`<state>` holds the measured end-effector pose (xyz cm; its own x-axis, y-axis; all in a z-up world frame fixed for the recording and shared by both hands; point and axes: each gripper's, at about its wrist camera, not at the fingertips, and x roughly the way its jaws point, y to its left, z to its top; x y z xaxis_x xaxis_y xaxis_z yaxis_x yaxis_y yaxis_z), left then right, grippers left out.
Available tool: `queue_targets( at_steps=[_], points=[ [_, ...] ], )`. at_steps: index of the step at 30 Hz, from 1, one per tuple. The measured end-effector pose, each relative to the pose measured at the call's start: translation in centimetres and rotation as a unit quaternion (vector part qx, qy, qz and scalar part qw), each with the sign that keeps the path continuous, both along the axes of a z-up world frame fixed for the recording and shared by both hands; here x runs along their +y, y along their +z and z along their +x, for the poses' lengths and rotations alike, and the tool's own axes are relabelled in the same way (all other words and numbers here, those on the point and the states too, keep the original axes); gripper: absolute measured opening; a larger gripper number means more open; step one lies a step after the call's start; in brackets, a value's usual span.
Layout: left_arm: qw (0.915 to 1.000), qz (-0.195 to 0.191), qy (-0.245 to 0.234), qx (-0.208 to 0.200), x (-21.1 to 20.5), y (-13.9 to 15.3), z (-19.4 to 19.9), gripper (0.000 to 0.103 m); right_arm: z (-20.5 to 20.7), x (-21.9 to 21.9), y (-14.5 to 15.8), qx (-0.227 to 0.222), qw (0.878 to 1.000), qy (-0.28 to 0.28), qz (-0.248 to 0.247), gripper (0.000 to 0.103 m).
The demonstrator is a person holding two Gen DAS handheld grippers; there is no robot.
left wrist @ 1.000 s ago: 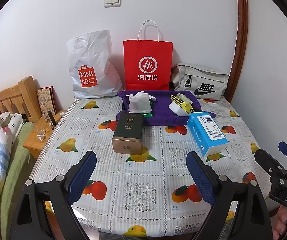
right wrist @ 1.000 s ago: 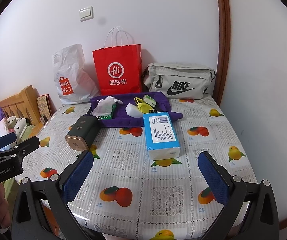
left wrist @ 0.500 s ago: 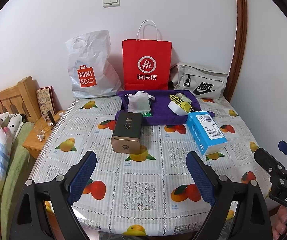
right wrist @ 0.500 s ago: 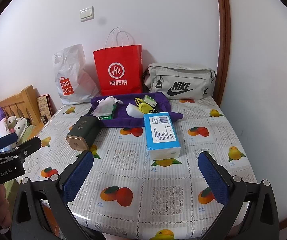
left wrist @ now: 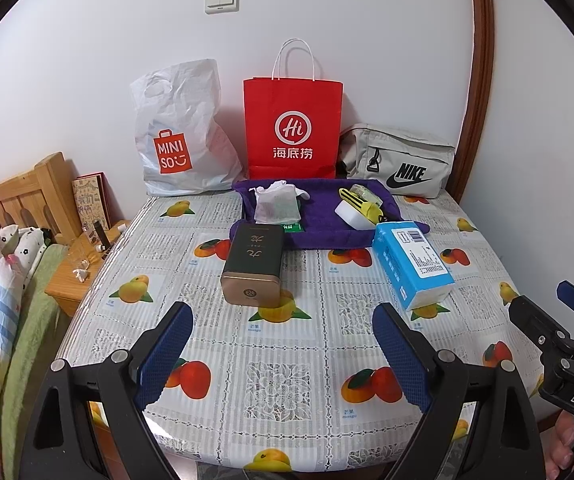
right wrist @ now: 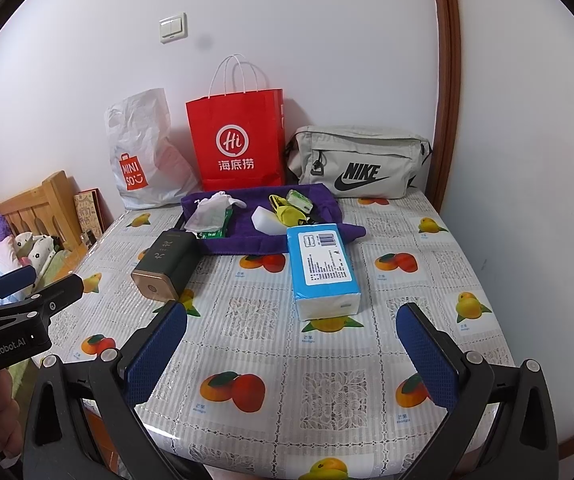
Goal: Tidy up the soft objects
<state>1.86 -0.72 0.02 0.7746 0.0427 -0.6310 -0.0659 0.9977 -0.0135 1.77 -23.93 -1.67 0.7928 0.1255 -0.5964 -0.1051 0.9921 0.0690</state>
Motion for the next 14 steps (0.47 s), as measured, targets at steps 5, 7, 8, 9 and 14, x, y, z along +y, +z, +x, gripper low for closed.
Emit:
queue_targets(
  at_steps=[5, 7, 8, 9, 14],
  points=[
    [1.0, 0.0, -0.001, 0.001, -0.1, -0.1, 0.1, 0.091, 0.0, 0.0, 0.0, 0.0, 1.0, 0.0, -0.001, 0.103],
    [1.0, -0.001, -0.003, 0.002, -0.2, -0.2, 0.1, 0.091, 0.0, 0.0, 0.0, 0.001, 1.0, -0.001, -0.001, 0.103],
    [1.0, -0.001, -0.003, 0.003, -0.2, -0.3, 0.0, 0.091, 0.0, 0.0, 0.0, 0.001, 1.0, -0.001, 0.0, 0.103],
    [1.0, -0.001, -0.004, 0.004, -0.2, -0.4, 0.1, 0.091, 0.0, 0.0, -0.1, 0.001, 1.0, -0.001, 0.0, 0.103],
    [1.0, 0.004, 0.001, 0.008, 0.1, -1.3, 1.0, 0.091, 0.3, 0.1, -0.4, 0.003, 1.0, 0.003, -0.001, 0.103]
  ],
)
